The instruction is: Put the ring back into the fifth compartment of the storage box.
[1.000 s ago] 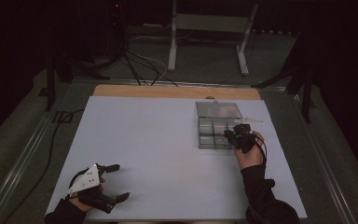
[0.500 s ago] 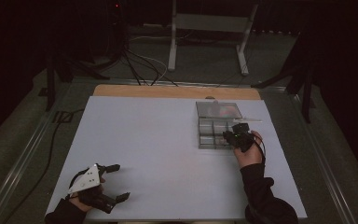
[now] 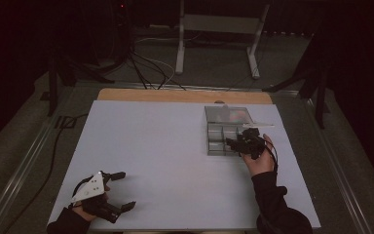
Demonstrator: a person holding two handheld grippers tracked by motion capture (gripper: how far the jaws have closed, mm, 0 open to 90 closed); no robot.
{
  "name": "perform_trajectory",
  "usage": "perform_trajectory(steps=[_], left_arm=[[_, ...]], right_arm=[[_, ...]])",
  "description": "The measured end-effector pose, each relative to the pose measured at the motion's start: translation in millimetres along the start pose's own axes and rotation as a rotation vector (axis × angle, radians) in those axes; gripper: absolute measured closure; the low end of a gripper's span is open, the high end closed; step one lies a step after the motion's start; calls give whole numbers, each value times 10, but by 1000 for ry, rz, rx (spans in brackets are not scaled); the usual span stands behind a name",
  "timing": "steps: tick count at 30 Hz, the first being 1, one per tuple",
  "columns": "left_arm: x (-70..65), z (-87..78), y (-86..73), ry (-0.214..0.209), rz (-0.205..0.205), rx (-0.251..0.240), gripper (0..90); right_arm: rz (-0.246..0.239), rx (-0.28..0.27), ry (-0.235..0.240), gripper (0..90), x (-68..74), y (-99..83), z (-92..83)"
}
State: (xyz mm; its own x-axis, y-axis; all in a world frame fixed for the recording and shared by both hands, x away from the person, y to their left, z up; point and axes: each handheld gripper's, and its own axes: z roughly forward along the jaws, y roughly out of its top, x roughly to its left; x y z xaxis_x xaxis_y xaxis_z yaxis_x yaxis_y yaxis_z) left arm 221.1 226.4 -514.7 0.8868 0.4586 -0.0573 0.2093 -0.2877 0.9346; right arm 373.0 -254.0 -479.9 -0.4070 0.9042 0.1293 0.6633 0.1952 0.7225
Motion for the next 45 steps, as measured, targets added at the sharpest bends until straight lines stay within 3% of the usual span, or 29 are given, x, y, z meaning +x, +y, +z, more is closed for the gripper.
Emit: perform_trajectory(steps=[5, 10, 11, 12, 15, 16, 17, 19, 30, 45], left_arm=[[-1, -1, 0, 0, 1, 1, 10], [-1, -1, 1, 0, 2, 1, 10], [-1, -1, 1, 0, 2, 1, 10], [-2, -1, 1, 0, 2, 1, 10], [-2, -1, 1, -1, 2, 1, 10], [-2, -2, 2, -1, 1, 1, 10], [-2, -2, 2, -1, 1, 1, 10], [-4, -2, 3, -1, 2, 0, 10], [-3, 12, 10, -6, 5, 1, 10], [33, 94, 29, -21, 4, 6, 10]], right_arm=[[-4, -37, 22, 301, 58, 1, -36], [-63, -54, 89, 147, 116, -4, -86], [-63, -54, 89, 147, 116, -4, -86], [-92, -88, 66, 147, 145, -12, -103], [-106, -89, 72, 139, 160, -12, -115], [-106, -91, 94, 82, 175, -14, -130], [-106, -91, 94, 82, 175, -14, -130], [-119, -88, 99, 0, 189, -13, -140], [-132, -87, 186, 0, 317, -34, -283], [-99, -136, 232, 0, 326, -199, -614]])
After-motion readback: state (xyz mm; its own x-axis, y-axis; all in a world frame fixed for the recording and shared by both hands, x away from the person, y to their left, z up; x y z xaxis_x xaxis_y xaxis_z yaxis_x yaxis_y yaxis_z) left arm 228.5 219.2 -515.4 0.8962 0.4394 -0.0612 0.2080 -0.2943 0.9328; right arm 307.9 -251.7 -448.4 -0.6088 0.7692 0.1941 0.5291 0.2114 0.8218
